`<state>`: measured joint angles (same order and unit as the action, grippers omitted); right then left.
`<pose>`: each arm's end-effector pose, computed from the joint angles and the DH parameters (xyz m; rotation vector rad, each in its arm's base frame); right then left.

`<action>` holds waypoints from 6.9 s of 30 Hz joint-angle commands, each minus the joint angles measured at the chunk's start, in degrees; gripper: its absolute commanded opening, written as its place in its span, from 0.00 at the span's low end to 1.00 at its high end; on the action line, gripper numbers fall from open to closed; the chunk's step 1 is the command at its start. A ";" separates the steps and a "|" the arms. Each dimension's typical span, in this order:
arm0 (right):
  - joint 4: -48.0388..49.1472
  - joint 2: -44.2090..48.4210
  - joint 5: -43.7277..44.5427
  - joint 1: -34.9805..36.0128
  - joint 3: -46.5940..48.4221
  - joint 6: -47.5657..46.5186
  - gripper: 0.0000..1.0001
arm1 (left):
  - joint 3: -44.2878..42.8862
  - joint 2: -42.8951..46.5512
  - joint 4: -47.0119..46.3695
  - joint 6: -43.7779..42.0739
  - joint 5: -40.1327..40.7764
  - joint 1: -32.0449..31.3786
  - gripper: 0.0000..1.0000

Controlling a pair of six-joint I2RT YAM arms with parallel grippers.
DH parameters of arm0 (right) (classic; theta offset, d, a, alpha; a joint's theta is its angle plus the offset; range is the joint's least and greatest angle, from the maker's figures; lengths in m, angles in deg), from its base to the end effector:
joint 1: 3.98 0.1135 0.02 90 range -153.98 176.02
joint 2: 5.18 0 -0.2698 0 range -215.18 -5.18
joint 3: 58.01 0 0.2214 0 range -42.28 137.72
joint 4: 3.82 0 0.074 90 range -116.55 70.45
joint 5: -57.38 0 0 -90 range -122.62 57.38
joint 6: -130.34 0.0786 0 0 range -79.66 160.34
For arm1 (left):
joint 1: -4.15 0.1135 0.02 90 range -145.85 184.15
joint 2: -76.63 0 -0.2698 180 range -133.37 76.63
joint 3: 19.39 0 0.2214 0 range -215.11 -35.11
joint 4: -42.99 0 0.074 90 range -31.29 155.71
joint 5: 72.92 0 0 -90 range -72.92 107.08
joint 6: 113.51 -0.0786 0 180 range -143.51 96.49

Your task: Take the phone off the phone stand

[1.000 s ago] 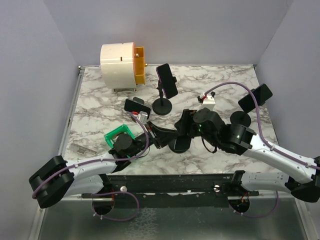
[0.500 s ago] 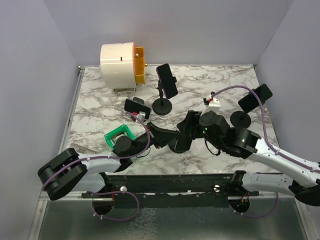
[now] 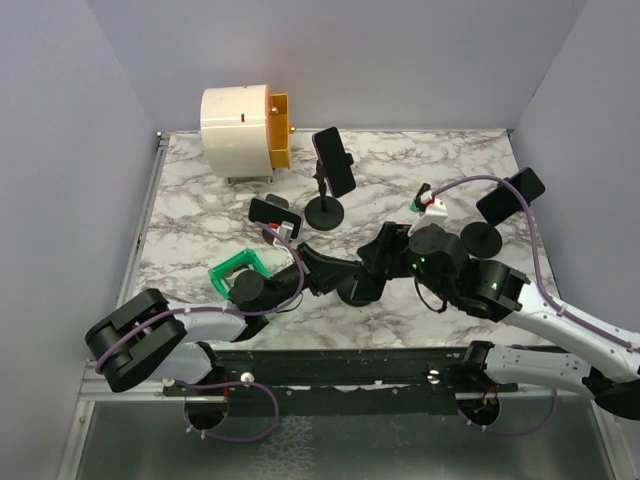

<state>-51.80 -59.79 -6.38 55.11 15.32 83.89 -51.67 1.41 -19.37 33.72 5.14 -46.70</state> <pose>0.1323 0.1533 0.3339 0.0003 2.0869 0.6447 0.1487 -0.2085 0.2737 0.1318 1.4444 -1.7291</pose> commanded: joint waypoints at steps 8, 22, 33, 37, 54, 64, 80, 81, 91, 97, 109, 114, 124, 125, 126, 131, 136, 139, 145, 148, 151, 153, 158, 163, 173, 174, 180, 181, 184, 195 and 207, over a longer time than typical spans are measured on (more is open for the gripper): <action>-6.48 0.00 -0.30 0.21 1.50 0.99 0.00 | 0.18 0.16 9.37 -3.99 0.62 2.51 0.03; -9.44 -3.93 1.40 0.22 5.72 0.09 0.00 | -4.01 10.91 24.00 -12.35 -5.80 2.42 0.56; -11.69 -6.92 2.77 0.22 8.27 -0.39 0.00 | -10.93 11.11 35.40 -21.08 -5.42 0.19 0.57; -12.79 -7.67 3.70 0.22 9.22 -0.64 0.00 | -12.09 12.85 40.88 -24.39 -1.88 -0.47 0.50; -12.61 -5.86 5.40 0.24 6.11 0.16 0.00 | -6.55 18.74 41.09 -22.79 9.52 -1.15 0.00; -11.64 -3.17 5.69 0.24 2.96 1.43 0.00 | -1.22 10.98 25.97 -8.93 9.31 1.54 0.00; -2.65 2.22 -1.31 0.22 -1.56 0.77 0.00 | -0.65 2.05 16.76 -0.96 7.48 2.61 0.00; -2.23 2.42 -1.75 0.18 -1.52 0.67 0.00 | -0.67 1.68 16.67 -0.74 7.46 2.74 0.00; 1.28 4.63 -6.77 0.18 -1.65 -0.75 0.00 | -1.48 -0.46 16.55 0.38 6.33 4.67 0.00; 2.83 5.44 -8.95 0.21 -2.43 -0.94 0.00 | -2.45 -2.22 15.82 0.94 4.83 5.69 0.00; 6.41 6.42 -14.58 0.24 -2.83 -2.43 0.00 | -4.13 -4.70 15.34 1.48 3.37 7.46 0.00; 7.70 6.56 -17.13 0.21 -2.72 -3.33 0.00 | -4.66 -5.28 15.41 1.57 3.00 8.10 0.00; 7.30 6.68 -17.90 0.21 -0.49 -6.22 0.00 | -6.80 -5.03 15.32 -0.83 -2.40 8.17 0.00; 7.37 6.85 -18.66 0.23 0.07 -7.00 0.00 | -7.15 -4.94 15.30 -1.06 -3.35 8.22 0.09; 7.43 7.07 -19.42 0.24 0.78 -7.70 0.00 | -7.36 -4.69 15.30 -1.26 -4.07 8.22 0.18; 6.14 7.48 -21.80 0.24 4.71 -11.59 0.00 | -7.77 -1.96 16.77 -2.09 -5.36 8.21 0.50; 3.58 6.61 -23.23 0.24 9.48 -14.83 0.00 | -8.00 3.73 20.33 -3.04 -4.64 8.08 0.65; 2.53 6.04 -23.57 0.21 12.64 -16.89 0.00 | -8.07 9.66 25.32 -5.05 -2.85 8.13 0.75; 2.03 3.36 -22.77 0.24 16.36 -19.02 0.00 | -6.48 26.86 38.14 -15.72 4.28 8.19 0.99; 2.15 0.44 -21.94 0.23 17.64 -19.03 0.00 | -7.04 33.03 41.95 -21.23 2.46 8.22 0.99; 2.27 -2.48 -20.57 0.24 19.38 -18.20 0.00 | -10.93 35.04 48.57 -26.35 -2.25 8.18 0.99; 1.98 -4.68 -18.99 0.16 20.88 -17.27 0.00 | -13.92 35.20 53.42 -29.12 -5.07 8.22 0.99; 0.64 -8.64 -16.44 0.24 24.40 -14.71 0.00 | -20.19 35.23 64.60 -35.04 -6.43 8.20 0.99; -0.53 -11.94 -15.01 0.18 26.96 -12.89 0.00 | -25.62 33.48 72.61 -38.83 -6.71 8.21 0.93; -2.19 -15.69 -11.16 0.22 30.06 -10.43 0.00 | -28.85 31.52 77.98 -38.33 -6.73 8.15 0.68; -2.50 -15.89 -10.35 0.22 30.29 -9.94 0.00 | -28.88 31.60 77.99 -37.88 -6.69 8.09 0.67; -3.83 -17.93 -6.53 0.21 31.93 -7.81 0.00 | -29.19 32.31 80.44 -37.53 -3.99 8.12 0.63; -3.94 -18.21 -6.31 0.21 32.15 -7.41 0.00 | -29.14 32.36 80.52 -37.69 -3.54 8.13 0.61; -3.51 -19.12 -5.79 0.21 32.39 -5.97 0.00 | -28.87 32.10 80.61 -37.72 -2.54 7.96 0.58; -1.45 -21.11 -6.11 0.24 31.49 -3.31 0.00 | -30.44 29.50 80.60 -39.07 0.94 7.10 0.45; -0.75 -21.37 -7.17 0.22 30.47 -3.83 0.05 | -28.70 28.82 79.74 -39.00 2.23 6.55 0.06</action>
<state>-55.80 -81.50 -13.55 55.20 45.72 79.34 -80.54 30.22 60.77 -4.68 4.85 -40.25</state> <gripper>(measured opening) 0.759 0.203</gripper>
